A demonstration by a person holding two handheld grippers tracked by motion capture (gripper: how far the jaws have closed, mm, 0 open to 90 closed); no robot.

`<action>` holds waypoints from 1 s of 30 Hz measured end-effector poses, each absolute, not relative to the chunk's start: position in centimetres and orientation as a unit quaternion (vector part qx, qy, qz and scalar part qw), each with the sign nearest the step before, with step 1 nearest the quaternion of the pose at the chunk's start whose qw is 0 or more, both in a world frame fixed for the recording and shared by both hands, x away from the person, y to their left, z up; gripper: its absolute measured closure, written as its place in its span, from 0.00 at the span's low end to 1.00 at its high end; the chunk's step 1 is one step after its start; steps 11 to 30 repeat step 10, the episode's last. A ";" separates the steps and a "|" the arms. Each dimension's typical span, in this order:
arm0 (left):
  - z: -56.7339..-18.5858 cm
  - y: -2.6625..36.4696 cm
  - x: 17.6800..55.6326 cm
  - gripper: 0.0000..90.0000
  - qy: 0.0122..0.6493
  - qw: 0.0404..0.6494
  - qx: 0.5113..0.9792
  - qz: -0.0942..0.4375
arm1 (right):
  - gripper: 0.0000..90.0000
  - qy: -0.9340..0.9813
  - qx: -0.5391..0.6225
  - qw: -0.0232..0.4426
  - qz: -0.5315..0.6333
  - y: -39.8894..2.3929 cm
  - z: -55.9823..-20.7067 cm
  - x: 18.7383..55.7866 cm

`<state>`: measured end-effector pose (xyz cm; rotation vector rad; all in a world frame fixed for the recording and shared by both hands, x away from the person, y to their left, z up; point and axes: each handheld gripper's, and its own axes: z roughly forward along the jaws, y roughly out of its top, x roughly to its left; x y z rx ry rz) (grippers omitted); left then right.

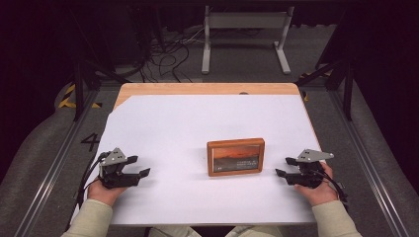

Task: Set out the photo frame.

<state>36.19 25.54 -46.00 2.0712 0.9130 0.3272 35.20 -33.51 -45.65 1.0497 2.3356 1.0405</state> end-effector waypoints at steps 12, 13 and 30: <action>-46.0 25.4 36.2 0.29 0.364 0.414 0.825 0.129 | 0.41 0.826 0.377 0.190 0.374 -33.6 -45.4 35.2; -46.0 25.4 36.2 0.29 0.364 0.414 0.825 0.129 | 0.41 0.826 0.377 0.190 0.374 -33.6 -45.4 35.2; -46.0 25.4 36.2 0.29 0.364 0.414 0.825 0.129 | 0.41 0.826 0.377 0.190 0.374 -33.6 -45.4 35.2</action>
